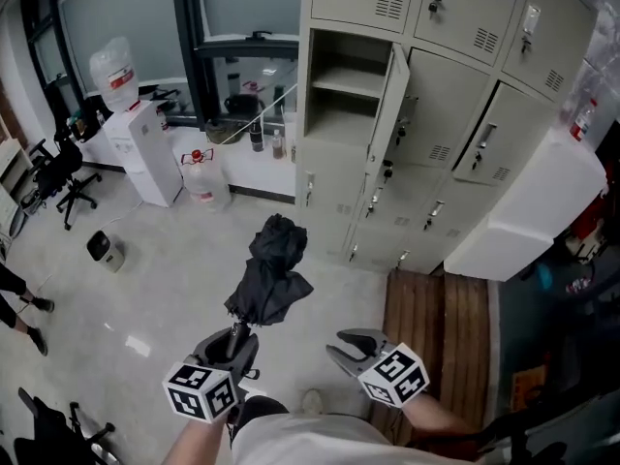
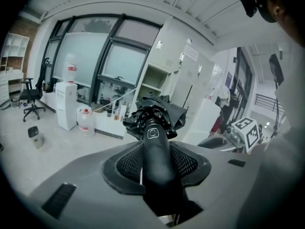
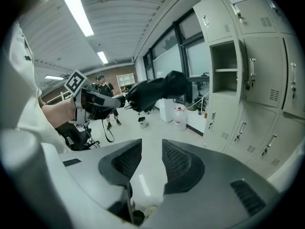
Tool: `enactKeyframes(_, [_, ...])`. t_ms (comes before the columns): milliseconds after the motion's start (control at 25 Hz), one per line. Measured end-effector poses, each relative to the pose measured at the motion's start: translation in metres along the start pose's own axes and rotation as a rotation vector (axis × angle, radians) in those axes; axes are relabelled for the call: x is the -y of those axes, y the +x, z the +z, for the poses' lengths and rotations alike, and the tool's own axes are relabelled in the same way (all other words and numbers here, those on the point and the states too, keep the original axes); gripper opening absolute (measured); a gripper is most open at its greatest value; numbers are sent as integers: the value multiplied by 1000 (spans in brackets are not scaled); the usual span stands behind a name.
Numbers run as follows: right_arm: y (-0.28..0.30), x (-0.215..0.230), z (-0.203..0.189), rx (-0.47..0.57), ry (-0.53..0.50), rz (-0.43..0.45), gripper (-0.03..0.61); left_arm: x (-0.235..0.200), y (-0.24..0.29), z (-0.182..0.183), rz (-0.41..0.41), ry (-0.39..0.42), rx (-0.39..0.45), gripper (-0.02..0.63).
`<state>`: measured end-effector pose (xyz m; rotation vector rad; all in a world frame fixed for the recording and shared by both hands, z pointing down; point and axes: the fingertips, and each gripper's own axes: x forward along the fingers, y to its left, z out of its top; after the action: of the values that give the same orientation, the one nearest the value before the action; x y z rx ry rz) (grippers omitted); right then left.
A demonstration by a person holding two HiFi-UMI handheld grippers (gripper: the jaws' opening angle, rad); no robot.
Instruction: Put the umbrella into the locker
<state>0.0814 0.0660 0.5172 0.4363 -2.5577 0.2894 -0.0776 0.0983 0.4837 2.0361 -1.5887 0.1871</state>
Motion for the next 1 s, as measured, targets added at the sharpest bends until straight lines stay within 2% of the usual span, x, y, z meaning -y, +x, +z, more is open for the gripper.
enactKeyframes(360, [25,83,7,-11,138,-94,112,-35,121,133,-105,66,33,163])
enactKeyframes(760, [86,153,95,57,209,-192,111,-80,251,277,-217,158,36,163])
enactKeyframes(1000, [100,179,112,84,269,-228,110,-77,326,347,-245,195,77,163])
